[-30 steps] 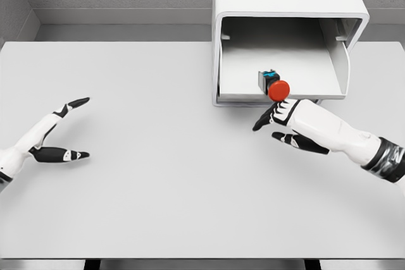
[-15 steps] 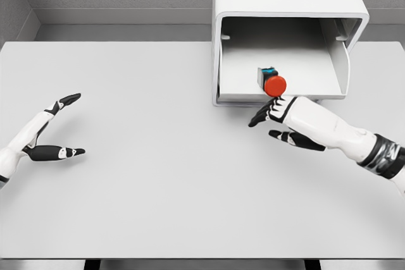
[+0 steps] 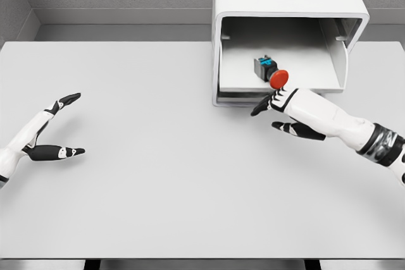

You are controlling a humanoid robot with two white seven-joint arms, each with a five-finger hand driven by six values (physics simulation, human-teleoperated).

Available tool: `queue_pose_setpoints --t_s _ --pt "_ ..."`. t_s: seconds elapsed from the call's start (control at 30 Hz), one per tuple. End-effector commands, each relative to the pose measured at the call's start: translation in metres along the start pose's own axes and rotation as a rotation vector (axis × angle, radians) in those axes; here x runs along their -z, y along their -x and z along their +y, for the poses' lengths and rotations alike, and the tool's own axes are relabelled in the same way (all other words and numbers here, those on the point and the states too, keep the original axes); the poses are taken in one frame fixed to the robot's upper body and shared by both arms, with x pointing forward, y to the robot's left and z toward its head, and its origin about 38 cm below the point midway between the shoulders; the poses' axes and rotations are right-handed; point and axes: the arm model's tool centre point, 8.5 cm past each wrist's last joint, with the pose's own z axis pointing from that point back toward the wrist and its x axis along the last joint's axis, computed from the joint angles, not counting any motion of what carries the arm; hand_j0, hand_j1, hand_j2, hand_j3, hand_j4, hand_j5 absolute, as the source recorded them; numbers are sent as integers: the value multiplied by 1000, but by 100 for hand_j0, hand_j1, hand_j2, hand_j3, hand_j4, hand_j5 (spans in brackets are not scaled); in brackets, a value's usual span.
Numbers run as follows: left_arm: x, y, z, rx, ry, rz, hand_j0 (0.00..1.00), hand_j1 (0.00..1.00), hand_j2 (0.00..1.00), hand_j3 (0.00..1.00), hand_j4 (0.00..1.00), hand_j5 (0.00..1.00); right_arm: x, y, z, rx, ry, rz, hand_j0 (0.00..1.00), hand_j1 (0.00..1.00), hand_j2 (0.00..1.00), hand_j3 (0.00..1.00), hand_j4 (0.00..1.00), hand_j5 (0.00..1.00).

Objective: Slide open multi-storey tabletop storage cabinets and put open load switch and slide close multi-storey tabletop storage cabinets

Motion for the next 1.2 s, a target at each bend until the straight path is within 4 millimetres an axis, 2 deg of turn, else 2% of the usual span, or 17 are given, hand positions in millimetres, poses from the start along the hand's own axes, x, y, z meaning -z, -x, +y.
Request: queue_pose_setpoints --t_s 0.0,0.33,0.4,0.57,0.63,0.8,1.03,1.07,1.17 --pt "0 0 1 -5 -5 -3 100 100 100 100 100 100 -2 4 4 15 -4 13 69 69 69 69 69 69" --pt "1 -1 0 -6 -4 -5 100 100 100 100 100 100 -9 10 4 24 -3 36 70 70 70 70 70 70" --pt "0 -1 1 -6 -6 -5 100 100 100 100 100 100 -11 11 -1 14 -2 41 70 70 70 70 70 70" --pt "0 0 0 -7 -6 -3 100 100 100 100 100 100 -25 26 -12 -14 -14 95 70 70 70 70 70 70" --pt "0 0 1 -6 -5 -2 100 100 100 100 100 100 -30 36 -9 -5 -17 126 70 70 70 70 70 70" --pt "0 0 0 -7 -6 -3 100 100 100 100 100 100 -29 51 -17 -15 -5 162 70 70 70 70 70 70" --pt "-1 0 2 -4 -9 -2 100 100 100 100 100 100 -28 49 -17 -9 3 154 71 71 71 71 71 71" --pt "-4 0 7 1 -25 2 100 100 100 100 100 100 -29 48 -15 -8 0 154 70 70 70 70 70 70" --pt "-4 0 6 3 -20 5 100 100 100 100 100 100 -28 42 -20 -21 0 136 63 63 63 63 63 63"
